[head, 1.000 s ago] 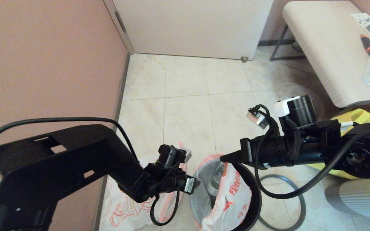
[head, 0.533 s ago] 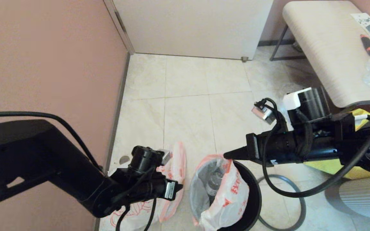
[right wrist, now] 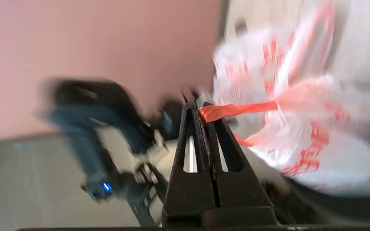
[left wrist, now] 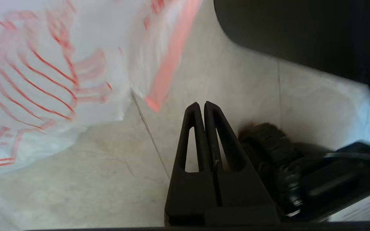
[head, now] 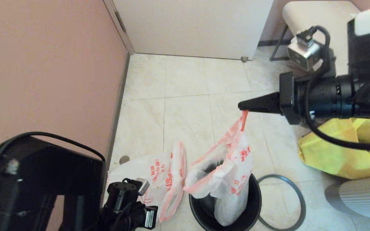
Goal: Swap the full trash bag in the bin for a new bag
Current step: Place the trash bag on the floor
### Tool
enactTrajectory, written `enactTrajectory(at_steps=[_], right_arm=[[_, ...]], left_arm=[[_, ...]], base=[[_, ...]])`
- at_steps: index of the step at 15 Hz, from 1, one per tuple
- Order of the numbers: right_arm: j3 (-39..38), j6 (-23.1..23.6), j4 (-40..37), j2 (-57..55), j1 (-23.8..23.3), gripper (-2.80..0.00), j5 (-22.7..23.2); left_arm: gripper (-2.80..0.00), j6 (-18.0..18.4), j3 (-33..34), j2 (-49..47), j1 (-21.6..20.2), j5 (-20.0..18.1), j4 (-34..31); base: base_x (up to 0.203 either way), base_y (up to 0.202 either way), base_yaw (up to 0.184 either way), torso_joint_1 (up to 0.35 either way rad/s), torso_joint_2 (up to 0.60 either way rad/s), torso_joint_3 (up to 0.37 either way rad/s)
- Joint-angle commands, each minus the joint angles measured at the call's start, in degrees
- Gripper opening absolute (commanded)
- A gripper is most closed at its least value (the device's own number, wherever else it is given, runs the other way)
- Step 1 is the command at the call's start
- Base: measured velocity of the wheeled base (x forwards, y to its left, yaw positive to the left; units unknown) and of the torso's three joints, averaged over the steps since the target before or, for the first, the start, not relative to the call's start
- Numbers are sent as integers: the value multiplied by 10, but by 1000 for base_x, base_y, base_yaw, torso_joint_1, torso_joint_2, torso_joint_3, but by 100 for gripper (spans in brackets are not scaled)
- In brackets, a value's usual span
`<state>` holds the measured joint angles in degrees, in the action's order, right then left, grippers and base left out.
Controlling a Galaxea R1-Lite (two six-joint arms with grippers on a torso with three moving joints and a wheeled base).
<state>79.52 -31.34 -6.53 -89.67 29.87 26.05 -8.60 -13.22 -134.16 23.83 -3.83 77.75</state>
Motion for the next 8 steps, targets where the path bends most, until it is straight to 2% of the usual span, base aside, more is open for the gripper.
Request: enactTrajectory(at_steps=[1,3,5,8], right_arm=[[61,-4,-33,16,-6,-280,-1],[85,-3,-46,38,-8,-280,-3],[112,-3,-50,51,-32,-280,-4],[193,-3,-73,56,-89,-280,-4]], left_arm=[[-280,1,29,-83,4,-2,78],[-280,3,39,-77,4,-11,99],[-280,3,38,-78,4,-11,99],[-280,4,35,-82,4,-11,99]], base=[[0,0,0,0,0,0],[0,0,0,0,0,0],[0,0,0,0,0,0],[0,0,0,0,0,0]])
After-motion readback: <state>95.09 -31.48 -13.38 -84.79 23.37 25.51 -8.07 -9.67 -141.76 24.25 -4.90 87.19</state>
